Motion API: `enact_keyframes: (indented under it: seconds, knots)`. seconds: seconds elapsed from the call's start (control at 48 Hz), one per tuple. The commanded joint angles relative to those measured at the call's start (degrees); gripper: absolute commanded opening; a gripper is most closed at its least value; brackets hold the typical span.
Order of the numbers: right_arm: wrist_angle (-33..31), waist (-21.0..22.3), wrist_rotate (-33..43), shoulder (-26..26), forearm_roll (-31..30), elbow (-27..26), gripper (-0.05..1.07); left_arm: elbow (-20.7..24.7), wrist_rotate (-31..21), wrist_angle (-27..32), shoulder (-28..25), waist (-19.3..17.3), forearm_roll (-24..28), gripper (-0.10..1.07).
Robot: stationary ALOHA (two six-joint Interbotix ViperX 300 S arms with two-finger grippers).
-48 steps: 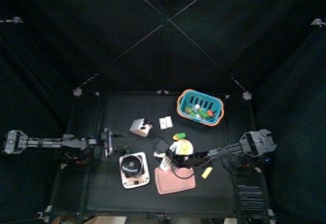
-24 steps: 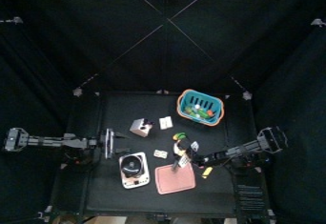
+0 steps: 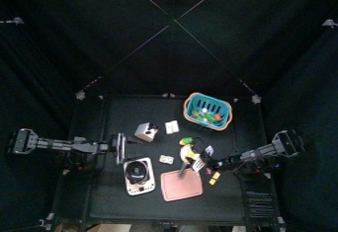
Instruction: Grab pan
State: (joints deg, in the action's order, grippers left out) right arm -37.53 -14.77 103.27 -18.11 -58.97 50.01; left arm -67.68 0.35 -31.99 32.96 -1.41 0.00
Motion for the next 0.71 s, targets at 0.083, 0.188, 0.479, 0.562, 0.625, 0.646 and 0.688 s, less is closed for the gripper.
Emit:
enact_keyframes:
  seconds: [0.083,0.188,0.479,0.562,0.625,0.646,0.688]
  knots:
    - [0.6,-0.5,-0.4,-2.9,6.1,1.8,0.9,4.8,0.1,-4.4,-6.2,2.5,-0.2,0.94]
    - [0.7,-1.5,-0.1,-4.2,8.4,3.5,0.9,6.7,0.1,-5.7,-9.8,3.2,-0.3,0.94]
    - [1.1,-0.1,-0.1,-4.0,12.6,6.2,0.9,13.2,0.4,-7.1,-20.5,4.6,0.1,0.94]
    - [1.5,1.7,-0.1,-3.5,12.9,6.9,0.89,14.4,0.3,-7.6,-22.8,4.5,0.3,0.94]
    - [1.7,2.8,-0.1,-2.8,13.2,7.2,0.89,15.2,0.2,-7.6,-24.2,4.6,0.2,0.94]
    - [1.8,3.0,-0.2,-2.6,13.2,7.3,0.89,15.4,0.1,-7.7,-24.5,4.6,0.2,0.94]
    - [1.8,3.4,-0.2,-2.3,13.2,7.3,0.89,15.7,0.1,-7.6,-25.2,4.6,0.2,0.94]
